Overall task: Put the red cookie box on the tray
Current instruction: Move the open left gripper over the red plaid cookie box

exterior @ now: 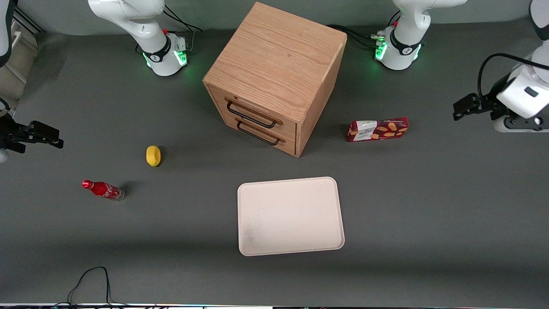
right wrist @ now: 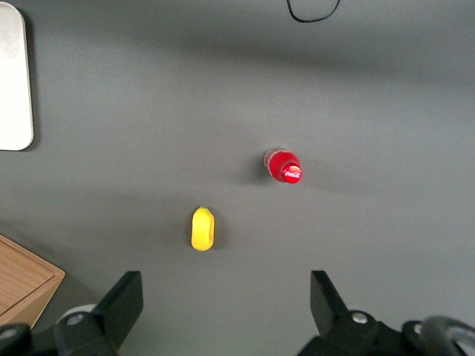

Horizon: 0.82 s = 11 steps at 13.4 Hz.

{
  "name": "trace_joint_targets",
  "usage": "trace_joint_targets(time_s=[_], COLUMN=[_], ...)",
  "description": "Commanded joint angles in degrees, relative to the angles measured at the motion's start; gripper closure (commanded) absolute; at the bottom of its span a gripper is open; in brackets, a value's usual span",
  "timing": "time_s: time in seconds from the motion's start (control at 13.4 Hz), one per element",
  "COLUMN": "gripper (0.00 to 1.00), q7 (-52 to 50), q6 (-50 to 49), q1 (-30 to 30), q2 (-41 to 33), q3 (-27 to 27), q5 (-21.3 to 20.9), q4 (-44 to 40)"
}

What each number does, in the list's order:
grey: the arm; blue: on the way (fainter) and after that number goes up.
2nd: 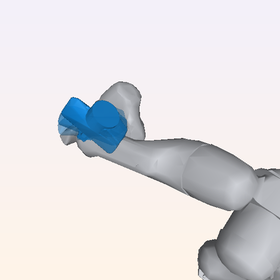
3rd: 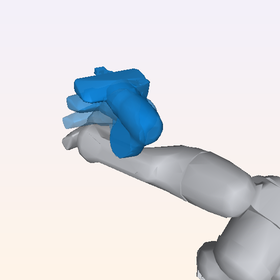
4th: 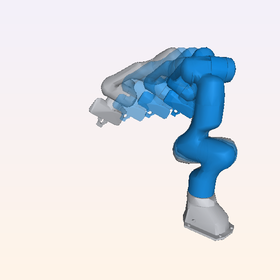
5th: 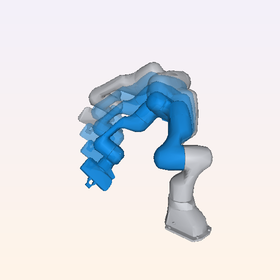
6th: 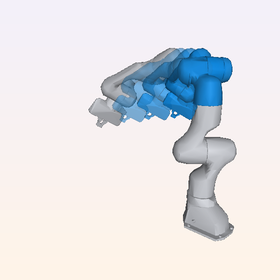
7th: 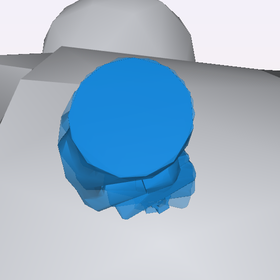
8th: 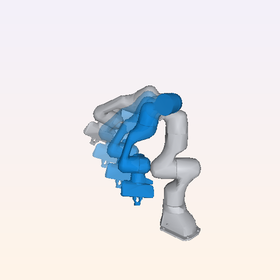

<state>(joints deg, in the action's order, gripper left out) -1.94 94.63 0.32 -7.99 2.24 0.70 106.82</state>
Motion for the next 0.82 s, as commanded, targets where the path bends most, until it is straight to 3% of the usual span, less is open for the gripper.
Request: trace_joint_targets(time_s=[0.0, 0.22, 0.74], gripper=[0.0, 0.0, 0.0], q7=[0.27, -1.83, -20.19], q6=[5.82, 9.61, 15.85], q1=[0.56, 0.91, 13.55], q2=[-13.15, -20.91, -19.35], q3=[0.3, 2.41, 5.23], q5=[-0.17, 0.62, 1.14], q4=[16.44, 27.19, 30.73])
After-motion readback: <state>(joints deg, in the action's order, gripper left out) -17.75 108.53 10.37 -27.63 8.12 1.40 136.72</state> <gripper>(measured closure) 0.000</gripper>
